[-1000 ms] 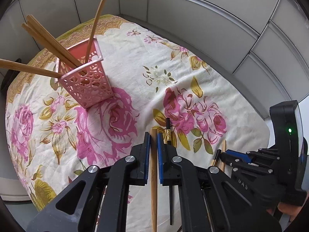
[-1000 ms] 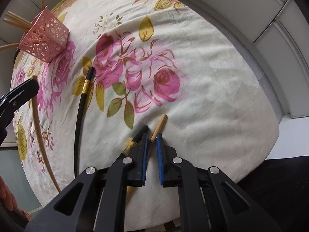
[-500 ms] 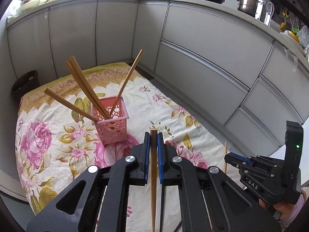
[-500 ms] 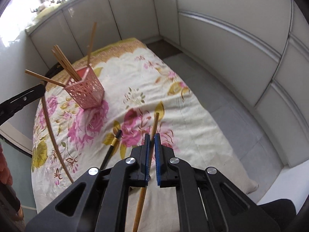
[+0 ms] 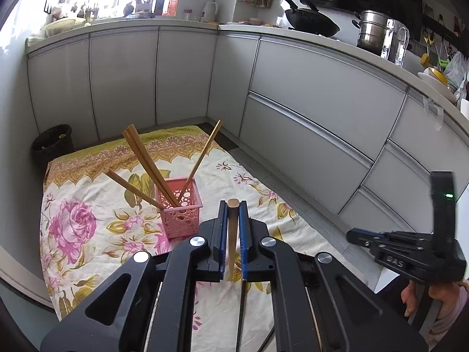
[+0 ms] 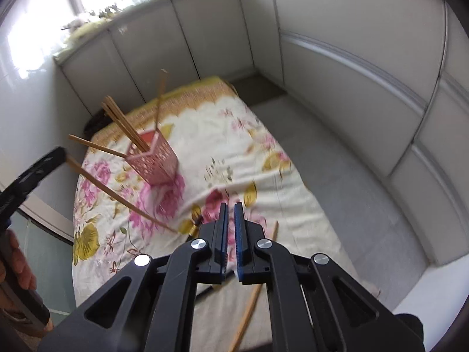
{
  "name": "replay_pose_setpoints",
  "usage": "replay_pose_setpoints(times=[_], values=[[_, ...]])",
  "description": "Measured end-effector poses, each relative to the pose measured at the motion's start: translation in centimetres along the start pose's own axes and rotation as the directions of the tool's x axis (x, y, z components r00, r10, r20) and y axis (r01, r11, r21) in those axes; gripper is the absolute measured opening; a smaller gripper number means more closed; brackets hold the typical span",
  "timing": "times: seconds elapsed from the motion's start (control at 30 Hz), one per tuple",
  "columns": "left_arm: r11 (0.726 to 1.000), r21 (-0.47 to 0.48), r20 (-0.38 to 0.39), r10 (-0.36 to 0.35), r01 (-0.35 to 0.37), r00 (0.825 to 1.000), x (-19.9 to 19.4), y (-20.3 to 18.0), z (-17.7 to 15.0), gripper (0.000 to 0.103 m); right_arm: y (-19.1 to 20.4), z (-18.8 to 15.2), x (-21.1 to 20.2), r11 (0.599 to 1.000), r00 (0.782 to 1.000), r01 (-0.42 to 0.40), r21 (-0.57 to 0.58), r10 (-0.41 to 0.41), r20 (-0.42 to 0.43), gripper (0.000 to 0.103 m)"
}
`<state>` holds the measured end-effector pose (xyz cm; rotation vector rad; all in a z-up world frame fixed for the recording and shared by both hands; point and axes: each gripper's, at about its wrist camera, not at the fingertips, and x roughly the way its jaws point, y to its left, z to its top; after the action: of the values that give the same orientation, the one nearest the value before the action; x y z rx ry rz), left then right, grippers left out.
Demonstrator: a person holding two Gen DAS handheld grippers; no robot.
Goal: Organize utensils
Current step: 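Carry both held wooden chopsticks upright above the pink holder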
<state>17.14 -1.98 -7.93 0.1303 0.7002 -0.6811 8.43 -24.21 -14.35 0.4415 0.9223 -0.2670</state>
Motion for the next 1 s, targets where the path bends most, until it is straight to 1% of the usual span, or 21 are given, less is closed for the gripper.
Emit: replay_pose_setpoints(times=[0.03,0.07,0.1,0.17,0.23,0.27,0.37,0.43,0.47,0.5,0.53,0.6,0.67,0.73,0.83,0.9,1.0], values=[[1.0,0.0,0.003,-0.007,0.007,1.0,-0.1,0.0,0.1,0.007,-1.2,0.6,2.2,0.999,0.995,0.028,0.035,-0.025,-0.093,0.029],[1.0,0.004,0.005,-0.008,0.008,1.0,-0.1,-0.1,0.1,0.007,-2.4,0.9,4.3,0.996,0.985,0.041,0.075,-0.028,-0.172,0.033],[1.0,0.008,0.006,-0.006,0.006,1.0,-0.2,-0.2,0.2,0.007,-3.8,1.1,6.3,0.99,0.973,0.05,0.133,-0.017,-0.232,0.034],[1.0,0.012,0.008,-0.012,0.012,1.0,-0.2,-0.3,0.3,0.007,-5.6,0.9,9.9,0.979,0.937,0.086,0.186,-0.015,-0.35,0.034],[1.0,0.015,0.008,-0.013,0.012,1.0,-0.1,-0.3,0.4,0.007,-6.1,0.0,12.1,0.973,0.913,0.113,0.199,-0.023,-0.407,0.034],[1.0,0.014,0.008,-0.014,0.014,1.0,-0.1,-0.2,0.4,0.007,-5.9,-0.3,12.8,0.972,0.906,0.122,0.202,-0.026,-0.422,0.034],[1.0,0.011,0.007,-0.014,0.014,1.0,0.0,-0.2,0.5,0.007,-5.4,-0.6,14.5,0.969,0.898,0.148,0.197,-0.049,-0.437,0.034],[1.0,0.008,0.002,-0.015,0.015,1.0,0.2,-0.1,0.6,0.007,-4.6,-0.8,15.3,0.969,0.898,0.17,0.178,-0.078,-0.433,0.029],[1.0,0.008,0.001,-0.014,0.014,1.0,0.2,-0.1,0.6,0.007,-3.9,-0.8,15.3,0.97,0.907,0.19,0.15,-0.115,-0.405,0.021],[1.0,0.009,0.0,-0.012,0.012,1.0,0.3,-0.1,0.7,0.007,-3.2,-1.1,15.5,0.972,0.903,0.205,0.113,-0.143,-0.405,0.008],[1.0,0.008,-0.001,-0.009,0.009,1.0,0.3,-0.1,0.7,0.007,-2.6,-1.4,15.3,0.972,0.912,0.217,0.087,-0.17,-0.374,0.006],[1.0,0.004,0.003,-0.009,0.009,1.0,0.2,0.0,0.8,0.007,-1.9,-2.0,15.2,0.976,0.924,0.211,0.058,-0.18,-0.336,0.006],[1.0,-0.001,0.012,-0.011,0.011,1.0,-0.1,0.1,0.8,0.007,-1.7,-2.3,14.4,0.984,0.947,0.168,0.057,-0.145,-0.286,0.005],[1.0,0.001,0.021,-0.009,0.009,1.0,-0.3,0.0,0.9,0.007,-0.6,-2.2,12.4,0.989,0.972,0.149,0.015,-0.143,-0.186,0.005],[1.0,-0.003,0.041,-0.002,0.002,0.999,-1.0,0.0,1.0,0.007,1.3,-2.0,7.9,0.996,0.995,0.087,-0.029,-0.089,-0.046,0.005],[1.0,0.001,0.058,-0.005,0.005,0.998,-1.7,-0.3,1.3,0.007,2.5,-2.1,4.6,0.995,0.997,0.06,-0.082,-0.056,0.052,0.005],[1.0,0.007,0.083,-0.006,0.006,0.997,-2.7,-0.8,1.6,0.007,3.9,-2.2,0.2,0.99,0.986,0.022,-0.141,0.001,0.165,0.005]])
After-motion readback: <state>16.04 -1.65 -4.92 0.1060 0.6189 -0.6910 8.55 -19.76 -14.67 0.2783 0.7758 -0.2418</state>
